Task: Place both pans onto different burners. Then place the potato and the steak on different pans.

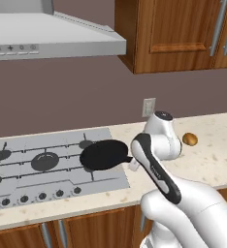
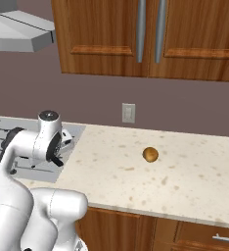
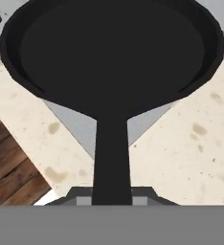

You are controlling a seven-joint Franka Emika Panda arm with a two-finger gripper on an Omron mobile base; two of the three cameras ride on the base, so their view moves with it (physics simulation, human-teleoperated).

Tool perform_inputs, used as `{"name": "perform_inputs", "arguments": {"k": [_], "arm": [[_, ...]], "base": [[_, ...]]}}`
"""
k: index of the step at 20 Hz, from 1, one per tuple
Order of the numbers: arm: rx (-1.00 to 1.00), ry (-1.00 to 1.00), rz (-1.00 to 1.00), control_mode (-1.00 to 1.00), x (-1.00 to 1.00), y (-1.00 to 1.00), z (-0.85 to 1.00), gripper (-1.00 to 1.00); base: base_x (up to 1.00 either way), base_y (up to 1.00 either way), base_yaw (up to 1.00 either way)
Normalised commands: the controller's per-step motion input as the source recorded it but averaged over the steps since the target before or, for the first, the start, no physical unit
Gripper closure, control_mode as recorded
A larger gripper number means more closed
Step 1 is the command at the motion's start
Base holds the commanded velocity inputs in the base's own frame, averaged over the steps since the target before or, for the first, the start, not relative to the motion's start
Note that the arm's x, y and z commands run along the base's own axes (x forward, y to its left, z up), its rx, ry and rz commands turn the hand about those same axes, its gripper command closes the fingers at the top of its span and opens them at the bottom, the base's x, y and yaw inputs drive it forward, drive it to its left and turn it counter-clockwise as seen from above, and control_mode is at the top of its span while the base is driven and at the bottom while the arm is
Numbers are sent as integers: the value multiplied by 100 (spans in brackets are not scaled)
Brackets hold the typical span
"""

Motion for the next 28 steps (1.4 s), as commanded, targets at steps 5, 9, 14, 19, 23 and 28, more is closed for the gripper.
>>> {"name": "perform_inputs", "arguments": {"k": [5,9,14,19,23,28], "arm": [[-4,0,0,-100,21,30,-22,100],[-5,0,0,-100,16,31,-19,100],[-4,0,0,-100,26,25,-16,100],[-4,0,-1,-100,18,12,-13,100],[-3,0,-2,-100,23,13,-17,100],[-4,2,-5,-100,35,19,-14,100]], "base": [[0,0,0],[0,0,0],[0,0,0],[0,0,0],[0,0,0],[0,0,0]]}}
